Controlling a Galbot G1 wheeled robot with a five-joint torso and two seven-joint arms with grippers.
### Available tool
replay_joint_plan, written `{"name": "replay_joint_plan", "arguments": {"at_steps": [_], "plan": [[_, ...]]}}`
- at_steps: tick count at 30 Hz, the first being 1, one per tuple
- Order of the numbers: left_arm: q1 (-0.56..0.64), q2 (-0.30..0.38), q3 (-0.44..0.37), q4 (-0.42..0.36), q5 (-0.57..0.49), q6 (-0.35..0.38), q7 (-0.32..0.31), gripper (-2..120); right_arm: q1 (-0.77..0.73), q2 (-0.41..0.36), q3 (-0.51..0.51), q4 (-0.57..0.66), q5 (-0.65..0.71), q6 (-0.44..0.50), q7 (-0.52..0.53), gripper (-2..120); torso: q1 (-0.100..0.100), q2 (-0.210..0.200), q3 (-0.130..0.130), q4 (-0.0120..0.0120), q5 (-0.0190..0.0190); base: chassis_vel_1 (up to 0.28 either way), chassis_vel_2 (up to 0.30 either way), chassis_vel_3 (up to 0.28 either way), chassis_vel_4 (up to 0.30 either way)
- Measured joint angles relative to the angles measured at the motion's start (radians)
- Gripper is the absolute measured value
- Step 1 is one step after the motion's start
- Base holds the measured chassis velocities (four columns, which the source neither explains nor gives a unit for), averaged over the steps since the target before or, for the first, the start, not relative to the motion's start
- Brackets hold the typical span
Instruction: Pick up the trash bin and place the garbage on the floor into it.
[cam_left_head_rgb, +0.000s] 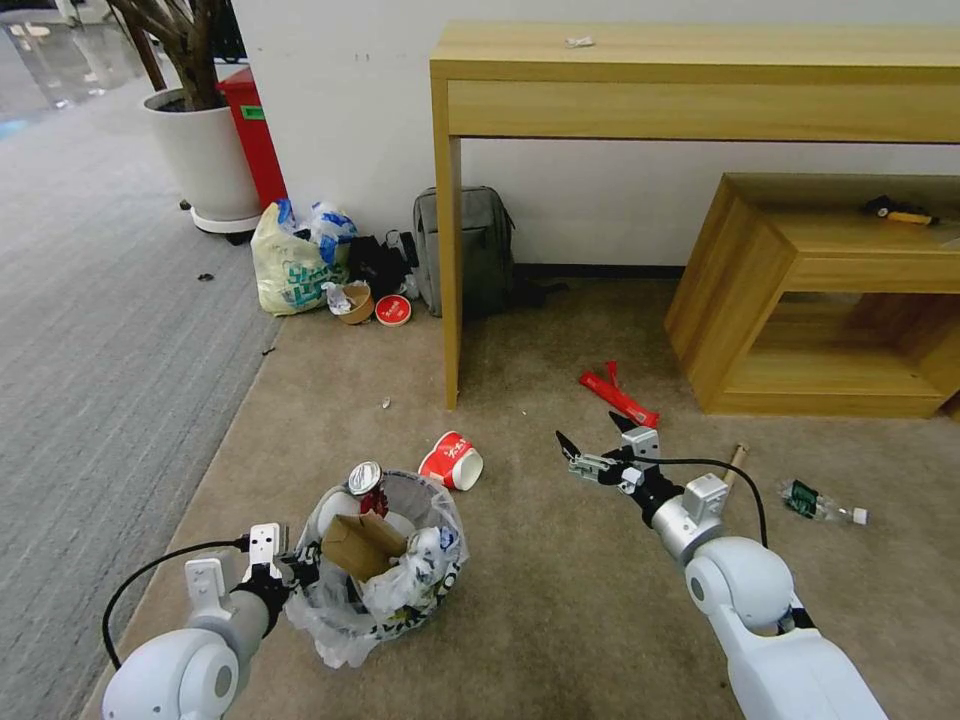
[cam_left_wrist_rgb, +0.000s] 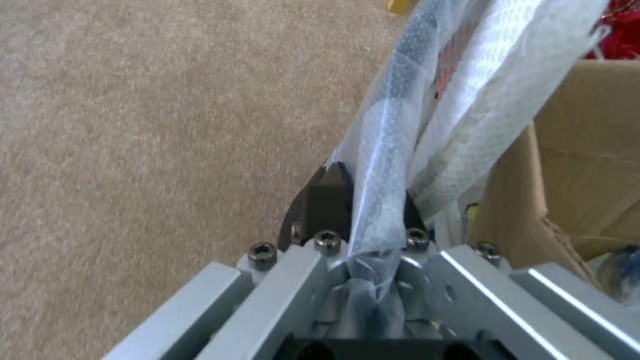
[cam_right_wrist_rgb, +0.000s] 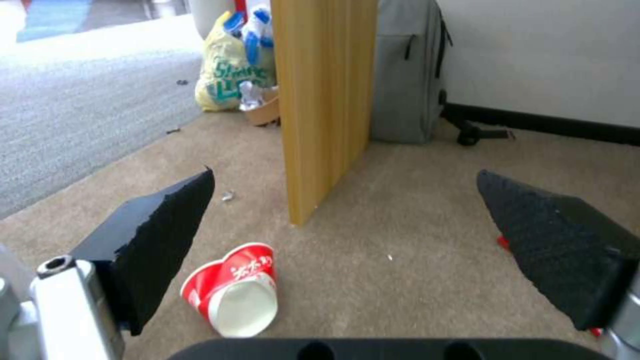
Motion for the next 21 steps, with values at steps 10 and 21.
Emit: {"name": "replay_joint_plan", "arguments": {"at_steps": [10, 21], "plan": [[-0.001, 0.002, 0.0, 0.004, -0.001, 0.0, 0.0, 0, 0.009, 0.001, -0.018, -0.011, -0.002, 0.0, -0.003, 100, 0.0, 0.0, 0.0, 0.0001, 0.0, -0.041, 0.057, 0.045, -0.05], [-0.001, 0.002, -0.001, 0.004, -0.001, 0.0, 0.002, 0, 0.025, -0.003, -0.033, -0.021, -0.001, -0.002, -0.007, 100, 0.0, 0.0, 0.0, -0.0001, 0.0, -0.045, 0.035, 0.047, -0.045]]}}
